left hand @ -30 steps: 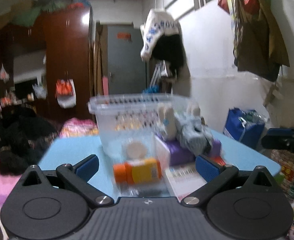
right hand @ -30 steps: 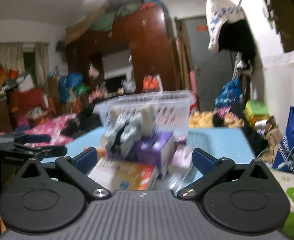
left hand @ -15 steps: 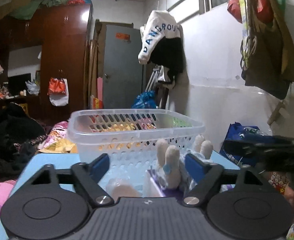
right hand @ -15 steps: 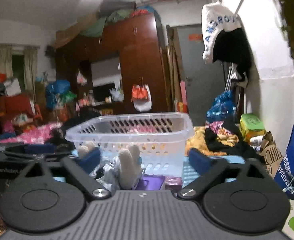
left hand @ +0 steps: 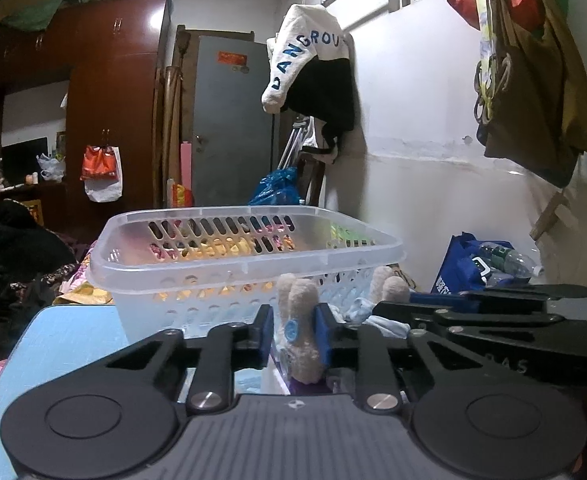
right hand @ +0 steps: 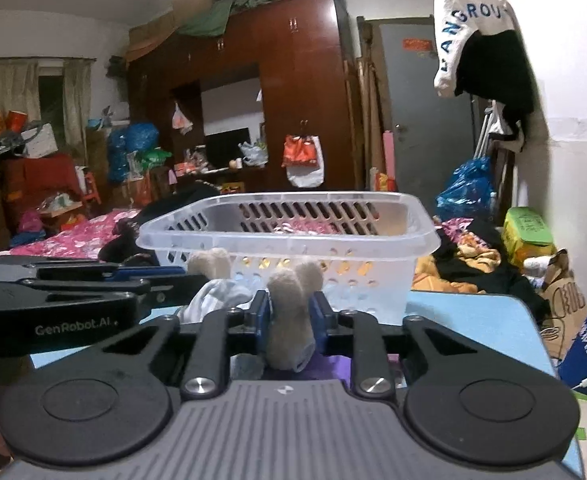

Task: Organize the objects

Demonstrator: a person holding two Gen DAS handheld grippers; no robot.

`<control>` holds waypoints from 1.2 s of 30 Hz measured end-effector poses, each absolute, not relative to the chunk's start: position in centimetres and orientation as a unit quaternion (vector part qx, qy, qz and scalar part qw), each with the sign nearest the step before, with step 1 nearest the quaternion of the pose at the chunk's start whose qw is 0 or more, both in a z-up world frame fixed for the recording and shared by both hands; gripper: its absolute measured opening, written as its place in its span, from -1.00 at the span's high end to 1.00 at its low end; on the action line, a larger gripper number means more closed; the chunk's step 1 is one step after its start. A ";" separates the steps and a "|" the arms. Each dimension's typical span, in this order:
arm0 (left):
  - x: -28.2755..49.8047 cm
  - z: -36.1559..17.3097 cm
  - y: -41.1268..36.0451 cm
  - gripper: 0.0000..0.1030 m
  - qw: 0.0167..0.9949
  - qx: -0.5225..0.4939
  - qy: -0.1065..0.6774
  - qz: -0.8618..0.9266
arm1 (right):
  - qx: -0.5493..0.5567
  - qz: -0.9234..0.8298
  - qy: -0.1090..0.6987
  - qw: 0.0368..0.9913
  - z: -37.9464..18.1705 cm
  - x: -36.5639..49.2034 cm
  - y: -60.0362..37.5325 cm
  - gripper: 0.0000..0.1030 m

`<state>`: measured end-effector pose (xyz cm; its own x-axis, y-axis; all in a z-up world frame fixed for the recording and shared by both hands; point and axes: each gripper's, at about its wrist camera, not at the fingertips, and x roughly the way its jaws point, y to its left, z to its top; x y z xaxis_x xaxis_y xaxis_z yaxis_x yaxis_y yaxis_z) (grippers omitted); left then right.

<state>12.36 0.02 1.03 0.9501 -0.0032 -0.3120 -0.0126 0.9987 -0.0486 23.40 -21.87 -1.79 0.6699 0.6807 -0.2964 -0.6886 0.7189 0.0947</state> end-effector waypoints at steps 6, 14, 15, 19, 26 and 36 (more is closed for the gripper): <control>11.8 0.9 -0.5 0.68 0.990 -0.008 0.142 -0.015 | -0.034 0.371 0.130 0.919 -1.8 22.2 -22.1 0.69; 10.8 0.5 -0.7 0.70 0.993 0.002 0.114 -0.029 | -0.039 0.373 0.105 0.921 -1.8 21.5 -22.7 0.70; 10.6 0.5 -0.8 0.70 0.994 0.005 0.110 -0.029 | -0.038 0.375 0.102 0.920 -1.7 21.5 -22.7 0.70; 10.0 0.5 -1.2 0.71 0.995 0.016 0.092 -0.032 | -0.037 0.376 0.093 0.921 -1.4 21.5 -23.0 0.70; 9.5 1.8 -1.2 0.72 0.996 0.012 0.075 -0.040 | -0.035 0.377 0.077 0.922 -0.1 21.6 -23.0 0.70; 13.7 9.6 1.2 0.72 0.998 0.005 0.061 -0.018 | -0.017 0.389 0.090 0.917 6.8 26.8 -20.1 0.70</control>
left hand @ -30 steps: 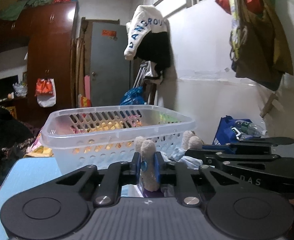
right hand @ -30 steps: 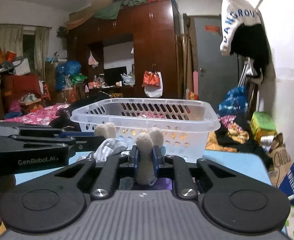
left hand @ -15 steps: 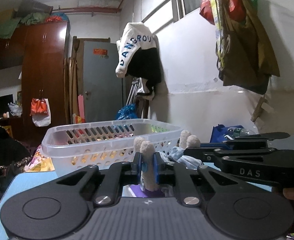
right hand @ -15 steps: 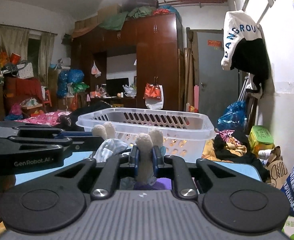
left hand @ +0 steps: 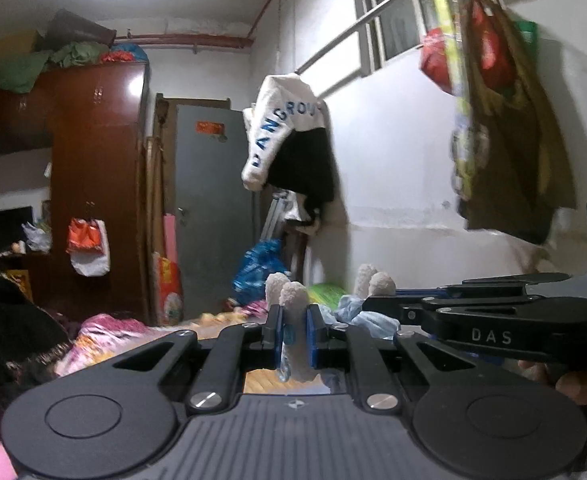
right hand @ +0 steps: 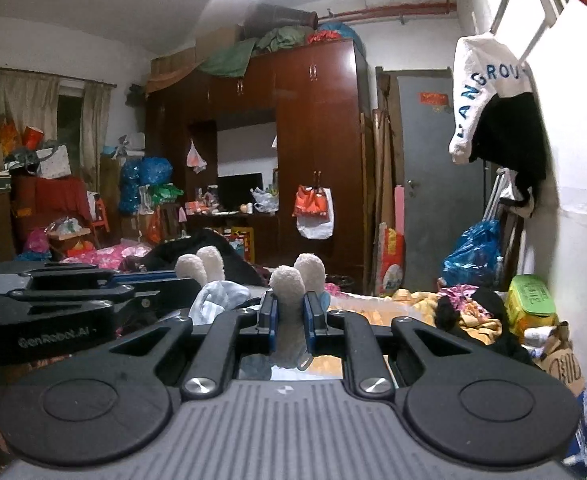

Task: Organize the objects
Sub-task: 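Carry the plush toys over the white basket and open both tools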

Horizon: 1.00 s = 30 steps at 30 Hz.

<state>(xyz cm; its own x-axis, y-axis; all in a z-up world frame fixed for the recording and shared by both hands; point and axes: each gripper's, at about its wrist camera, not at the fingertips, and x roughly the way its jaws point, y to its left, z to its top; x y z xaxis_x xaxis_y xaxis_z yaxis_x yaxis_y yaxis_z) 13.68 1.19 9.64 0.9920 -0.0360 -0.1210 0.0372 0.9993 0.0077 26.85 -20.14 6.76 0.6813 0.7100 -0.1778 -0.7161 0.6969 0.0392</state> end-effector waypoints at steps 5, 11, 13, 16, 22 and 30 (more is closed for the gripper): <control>19.2 11.4 2.9 0.72 0.996 -0.001 0.094 0.000 | -0.022 0.372 0.124 0.920 7.7 31.5 -17.4 0.70; 26.0 9.2 4.9 0.71 0.985 -0.009 0.173 0.023 | -0.044 0.342 0.178 0.921 5.1 36.3 -14.2 0.70; 27.4 8.0 5.5 0.71 0.980 -0.020 0.197 0.030 | -0.052 0.339 0.193 0.920 4.1 37.0 -13.8 0.69; 27.9 6.5 5.9 0.41 0.977 -0.028 0.211 0.025 | -0.054 0.335 0.219 0.915 3.1 37.6 -13.8 0.27; 22.1 6.9 8.1 -0.60 0.989 -0.065 0.134 0.020 | -0.019 0.325 0.181 0.928 4.1 35.2 -18.3 -1.00; 10.1 3.3 6.0 -0.62 0.995 -0.017 0.091 -0.022 | 0.042 0.373 0.137 0.917 -0.3 26.2 -28.2 -1.00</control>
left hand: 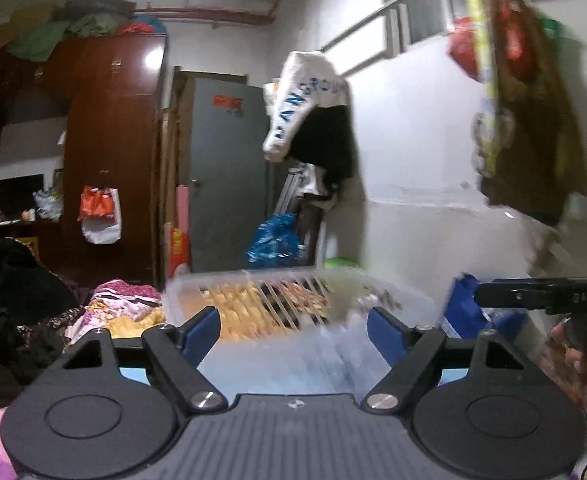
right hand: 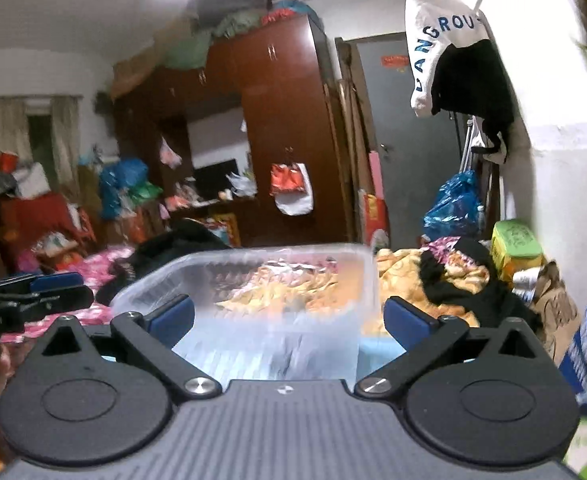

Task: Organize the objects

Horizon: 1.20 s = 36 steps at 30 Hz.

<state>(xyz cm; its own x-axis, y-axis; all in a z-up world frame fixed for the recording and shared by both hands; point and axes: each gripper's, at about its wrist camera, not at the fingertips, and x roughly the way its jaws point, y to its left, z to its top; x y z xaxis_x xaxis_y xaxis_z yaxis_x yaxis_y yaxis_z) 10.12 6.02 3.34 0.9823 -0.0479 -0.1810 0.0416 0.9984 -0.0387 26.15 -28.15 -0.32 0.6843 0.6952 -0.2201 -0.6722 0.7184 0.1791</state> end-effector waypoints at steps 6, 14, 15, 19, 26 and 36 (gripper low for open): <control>7.0 -1.6 3.9 -0.62 0.993 -0.002 0.115 -0.043 | 0.067 0.376 0.144 0.913 -6.7 20.8 -31.6 -1.00; 3.2 -6.0 1.1 -0.61 0.990 0.029 0.099 -0.093 | 0.009 0.451 0.125 0.884 -8.6 18.8 -30.4 -1.00; 2.5 -6.4 0.8 -0.61 0.990 0.033 0.097 -0.098 | 0.000 0.462 0.121 0.879 -8.7 18.9 -30.0 -1.00; 2.7 -7.5 0.2 -0.53 0.985 0.043 0.109 -0.127 | -0.019 0.484 0.127 0.865 -9.3 19.4 -28.8 -0.94; 3.5 -10.2 -0.2 -0.15 0.980 0.049 0.125 -0.149 | -0.053 0.491 0.103 0.864 -10.2 18.7 -27.9 -0.54; 3.2 -10.5 -0.8 -0.04 0.981 0.059 0.114 -0.145 | -0.060 0.470 0.093 0.876 -11.4 17.6 -28.6 -0.09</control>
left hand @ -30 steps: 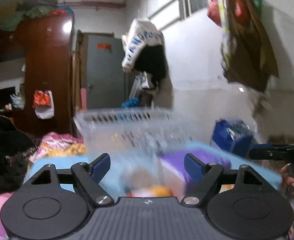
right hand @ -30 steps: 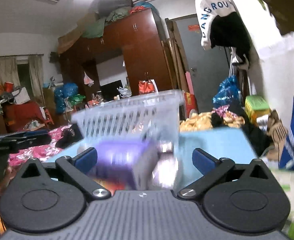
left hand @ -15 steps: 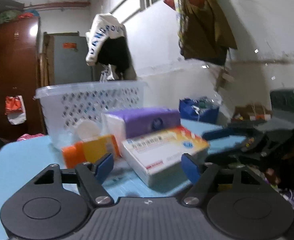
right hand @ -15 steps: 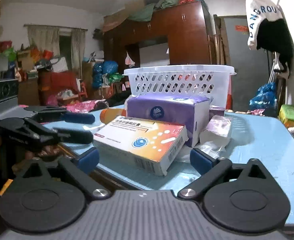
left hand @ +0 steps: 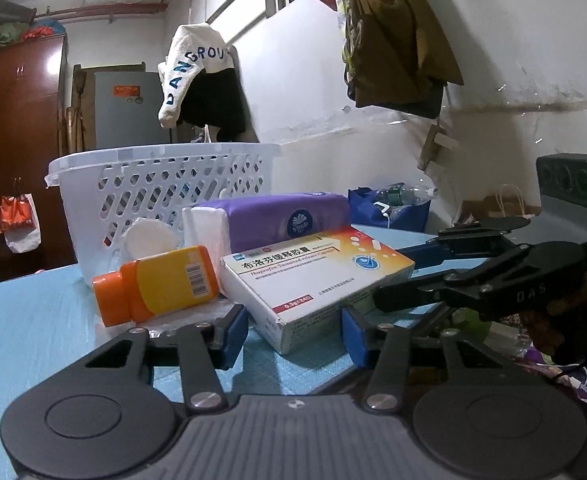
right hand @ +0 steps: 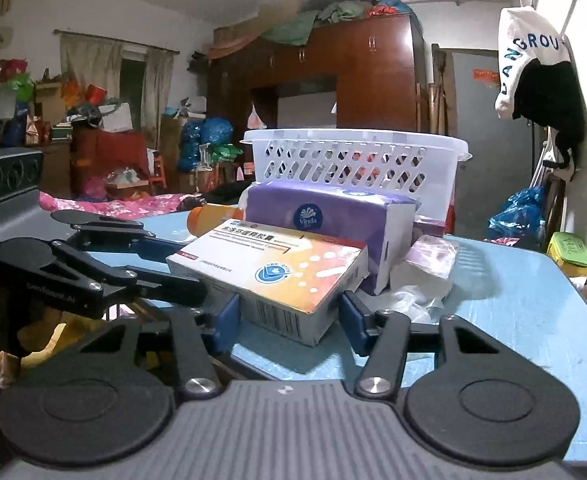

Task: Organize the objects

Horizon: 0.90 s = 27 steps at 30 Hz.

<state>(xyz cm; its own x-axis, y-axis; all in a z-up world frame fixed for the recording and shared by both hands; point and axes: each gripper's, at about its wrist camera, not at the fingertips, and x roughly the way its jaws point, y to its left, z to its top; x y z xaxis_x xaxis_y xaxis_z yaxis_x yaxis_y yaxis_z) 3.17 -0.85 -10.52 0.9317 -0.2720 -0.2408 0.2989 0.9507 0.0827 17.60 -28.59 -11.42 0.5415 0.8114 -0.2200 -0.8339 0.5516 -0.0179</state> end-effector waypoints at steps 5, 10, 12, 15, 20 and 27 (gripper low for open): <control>3.0 -10.5 -0.8 -0.01 0.982 0.061 0.110 -0.141 | -0.065 0.465 0.091 0.878 -11.4 17.1 -28.3 -0.01; 2.7 -10.2 -0.7 0.00 0.983 0.063 0.104 -0.138 | -0.063 0.464 0.089 0.879 -11.3 16.9 -28.3 0.03; 2.6 -10.1 -0.7 0.00 0.983 0.063 0.102 -0.138 | -0.062 0.465 0.089 0.879 -11.3 16.9 -28.3 0.05; 2.3 -9.8 -0.6 0.01 0.984 0.065 0.097 -0.135 | -0.060 0.466 0.088 0.879 -11.1 16.8 -28.3 0.07; 1.5 -8.8 -0.9 0.01 0.985 0.071 0.082 -0.135 | -0.060 0.467 0.078 0.879 -10.2 16.1 -28.4 0.08; 0.9 -5.9 -1.3 0.01 0.987 0.092 0.049 -0.125 | -0.064 0.464 0.056 0.882 -7.2 15.8 -28.2 0.08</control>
<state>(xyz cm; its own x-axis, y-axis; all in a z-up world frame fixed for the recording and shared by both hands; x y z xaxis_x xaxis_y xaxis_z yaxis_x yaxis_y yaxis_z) 0.86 -1.30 -5.89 0.9642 -0.2368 -0.1193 0.2548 0.9519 0.1700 15.80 -28.24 -7.17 0.5634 0.8109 -0.1580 -0.8252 0.5615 -0.0605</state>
